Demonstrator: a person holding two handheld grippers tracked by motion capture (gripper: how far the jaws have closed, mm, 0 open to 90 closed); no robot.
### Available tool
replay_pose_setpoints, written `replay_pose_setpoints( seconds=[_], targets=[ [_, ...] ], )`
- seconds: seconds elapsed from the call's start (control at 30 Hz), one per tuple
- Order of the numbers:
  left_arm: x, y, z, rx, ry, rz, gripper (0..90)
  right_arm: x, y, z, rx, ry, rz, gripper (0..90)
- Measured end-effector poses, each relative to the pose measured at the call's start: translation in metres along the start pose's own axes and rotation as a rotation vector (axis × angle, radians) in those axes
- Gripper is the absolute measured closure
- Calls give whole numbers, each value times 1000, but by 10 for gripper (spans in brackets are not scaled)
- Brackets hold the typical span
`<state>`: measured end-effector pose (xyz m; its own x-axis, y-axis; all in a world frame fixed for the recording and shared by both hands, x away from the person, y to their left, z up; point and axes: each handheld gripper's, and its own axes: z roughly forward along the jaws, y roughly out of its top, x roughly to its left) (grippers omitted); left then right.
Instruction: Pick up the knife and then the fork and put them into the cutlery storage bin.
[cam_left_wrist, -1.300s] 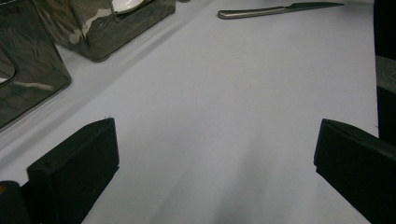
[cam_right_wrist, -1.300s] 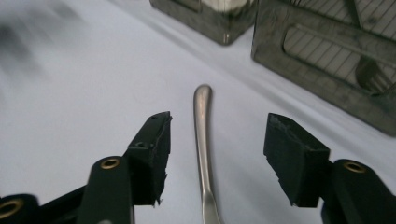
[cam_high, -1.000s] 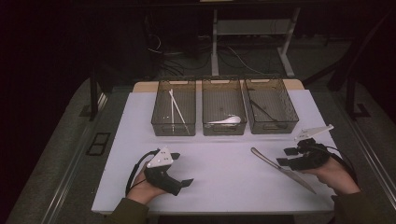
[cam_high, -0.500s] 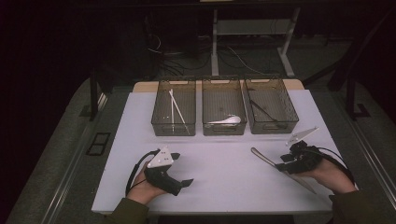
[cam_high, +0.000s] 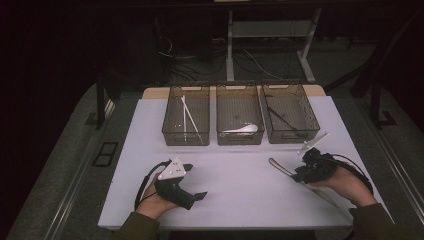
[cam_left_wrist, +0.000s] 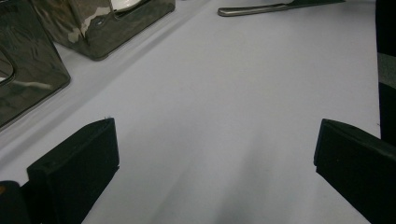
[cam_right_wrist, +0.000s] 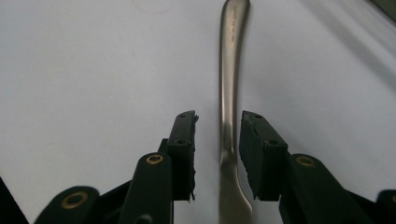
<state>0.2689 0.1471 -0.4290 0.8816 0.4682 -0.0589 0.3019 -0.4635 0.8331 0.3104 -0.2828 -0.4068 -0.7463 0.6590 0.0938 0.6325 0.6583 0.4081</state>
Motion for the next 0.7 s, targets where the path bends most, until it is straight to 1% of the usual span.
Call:
replay_pose_setpoints(
  seconds=[0.03,0.07,0.13,0.23,0.37,0.53,0.63,0.7],
  targets=[
    [0,0,0,0,1,-1,0,-1,2,1,18,2,3,678],
    [0,0,0,0,1,-1,0,-2,4,3,34,-9,-2,686],
    [0,0,0,-4,1,-1,0,-3,7,5,65,-14,-10,713],
    [0,0,0,-3,0,-3,0,-5,12,9,107,-6,-18,734],
    [0,0,0,-6,0,-4,0,-5,15,15,147,-4,-23,745],
    [0,0,0,-3,0,-5,0,-5,18,23,203,-20,-39,768],
    [0,0,0,0,-1,-6,0,-6,21,24,230,-25,-60,773],
    [0,-1,1,-1,-2,-7,0,-5,23,25,249,-27,-59,773]
  ],
)
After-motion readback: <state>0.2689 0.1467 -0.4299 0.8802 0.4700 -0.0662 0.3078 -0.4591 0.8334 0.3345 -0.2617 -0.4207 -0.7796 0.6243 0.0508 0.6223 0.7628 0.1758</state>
